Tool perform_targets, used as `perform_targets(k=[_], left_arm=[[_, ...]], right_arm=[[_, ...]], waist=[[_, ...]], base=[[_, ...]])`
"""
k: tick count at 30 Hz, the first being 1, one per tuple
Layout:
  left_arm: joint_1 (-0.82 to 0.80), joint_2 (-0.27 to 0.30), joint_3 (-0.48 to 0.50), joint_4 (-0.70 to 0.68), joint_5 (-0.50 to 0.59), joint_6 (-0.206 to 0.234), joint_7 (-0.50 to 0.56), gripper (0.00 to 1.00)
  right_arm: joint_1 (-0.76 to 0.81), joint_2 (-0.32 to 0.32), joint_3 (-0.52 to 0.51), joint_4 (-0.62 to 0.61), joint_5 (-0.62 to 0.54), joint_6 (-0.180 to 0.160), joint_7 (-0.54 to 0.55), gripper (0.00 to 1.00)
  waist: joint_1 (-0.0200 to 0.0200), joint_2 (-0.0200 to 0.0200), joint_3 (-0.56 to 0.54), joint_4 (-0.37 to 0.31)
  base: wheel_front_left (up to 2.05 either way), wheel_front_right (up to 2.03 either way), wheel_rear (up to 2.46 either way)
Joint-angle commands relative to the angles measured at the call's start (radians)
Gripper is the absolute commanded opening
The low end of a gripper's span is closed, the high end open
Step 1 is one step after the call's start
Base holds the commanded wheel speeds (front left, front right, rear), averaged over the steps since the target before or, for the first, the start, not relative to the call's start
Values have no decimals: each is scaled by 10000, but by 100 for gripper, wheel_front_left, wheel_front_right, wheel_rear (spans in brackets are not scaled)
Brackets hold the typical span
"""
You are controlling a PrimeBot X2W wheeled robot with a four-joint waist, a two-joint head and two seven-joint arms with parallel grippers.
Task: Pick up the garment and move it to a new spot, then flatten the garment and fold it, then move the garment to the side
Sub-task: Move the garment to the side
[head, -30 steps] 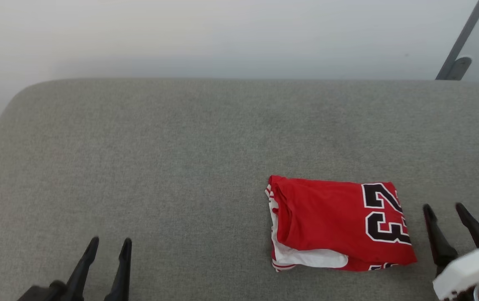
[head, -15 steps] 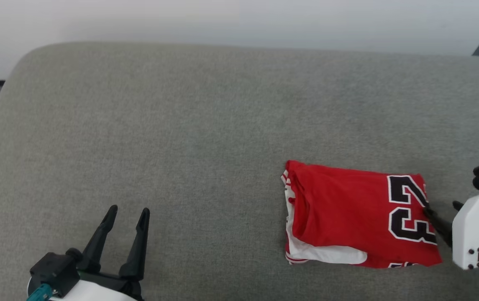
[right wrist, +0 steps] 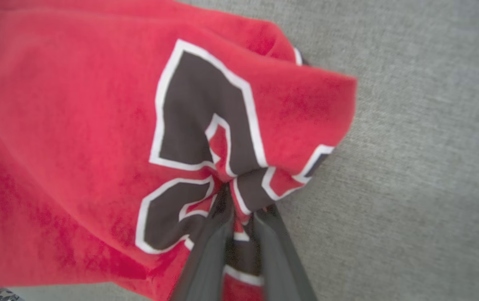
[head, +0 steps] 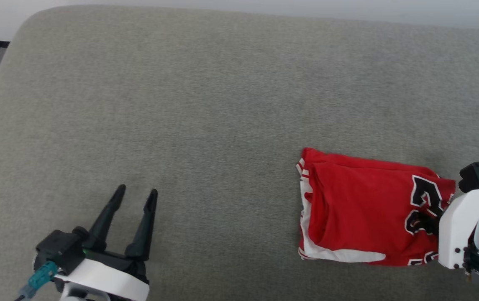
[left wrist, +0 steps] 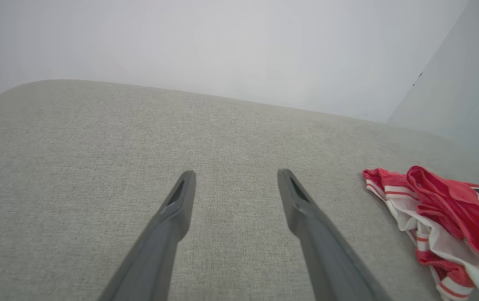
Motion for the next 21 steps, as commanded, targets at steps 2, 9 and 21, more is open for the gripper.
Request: perform_targets(k=[2,9,21], left_arm=[[-221,149,30,2,-43,24,-53,100],[-631,544,-93,-124,16,24,-53,100],[-3068,1829,-967,-504,175,24,-53,100]], right_arm=[[-123,180,-89,179,-129,-11,-292,0],[-244,186,-1027,-341,-276,-11,-1079,0],[-1457,-90,-3798,-526,-958,-6,-1454,0]], waist=[[0,0,46,-281],[0,0,336,-1206],[0,0,2123,-2459]], base=[[0,0,0],[0,0,0],[0,0,0]])
